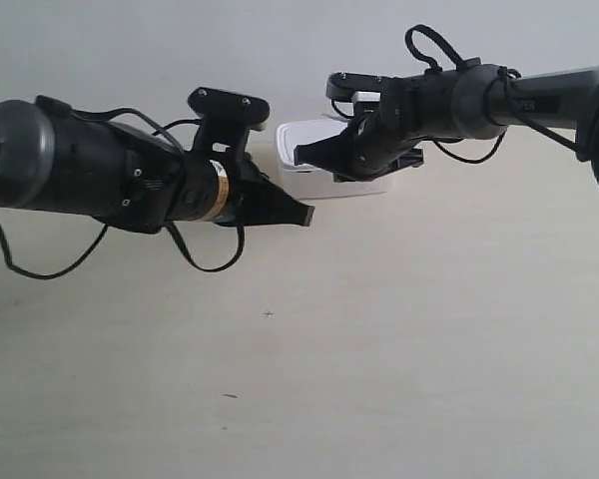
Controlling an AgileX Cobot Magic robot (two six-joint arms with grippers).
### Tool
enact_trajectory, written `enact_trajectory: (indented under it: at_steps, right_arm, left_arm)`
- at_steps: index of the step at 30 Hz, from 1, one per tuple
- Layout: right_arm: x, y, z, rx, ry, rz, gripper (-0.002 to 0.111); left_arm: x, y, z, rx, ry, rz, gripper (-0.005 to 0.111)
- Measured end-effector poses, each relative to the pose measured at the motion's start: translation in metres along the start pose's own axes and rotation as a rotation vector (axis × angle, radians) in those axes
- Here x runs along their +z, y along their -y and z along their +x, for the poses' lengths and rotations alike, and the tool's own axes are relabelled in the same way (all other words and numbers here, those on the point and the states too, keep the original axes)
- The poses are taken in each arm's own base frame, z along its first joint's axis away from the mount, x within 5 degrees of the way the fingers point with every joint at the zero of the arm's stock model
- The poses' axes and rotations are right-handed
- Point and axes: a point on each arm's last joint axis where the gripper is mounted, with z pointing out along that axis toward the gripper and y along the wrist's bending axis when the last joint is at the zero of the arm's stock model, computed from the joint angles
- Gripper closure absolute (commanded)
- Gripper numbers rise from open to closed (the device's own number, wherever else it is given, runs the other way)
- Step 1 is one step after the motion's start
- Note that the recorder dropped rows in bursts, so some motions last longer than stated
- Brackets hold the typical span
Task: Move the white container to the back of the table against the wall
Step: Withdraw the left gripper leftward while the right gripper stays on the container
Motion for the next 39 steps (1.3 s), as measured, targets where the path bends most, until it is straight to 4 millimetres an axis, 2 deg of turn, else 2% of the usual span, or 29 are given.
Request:
enact_trajectory:
  at_steps: [4,7,12,24,34,39]
  right_arm:
    - [0.007,-0.002,-0.001,0.007,-0.007,-0.024,0.108]
    - [0.011,-0.003,-0.001,0.004,-0.01,-0.027,0.108]
    - [0.018,-0.003,-0.001,0.007,-0.009,-0.03,0.108]
    - [0.014,-0.008,-0.018,-0.008,0.034,-0.044,0.108]
    - [0.023,-0.002,-0.011,-0.044,0.015,0.007,0.108]
    - [0.023,-0.001,-0.012,-0.049,0.025,0.011,0.108]
  left_arm:
    - [-0.031,-0.005,0.005,0.006,0.002,-0.004,0.107]
    - [-0.047,-0.008,0.009,0.006,0.006,-0.01,0.107]
    - [-0.067,-0.012,0.018,0.003,0.0,-0.012,0.107]
    - [-0.115,-0.022,0.044,-0.04,-0.001,-0.029,0.107]
    - [-0.16,-0.029,0.06,-0.064,0.051,-0.02,0.107]
    - [-0.179,-0.033,0.075,-0.092,0.065,-0.017,0.107]
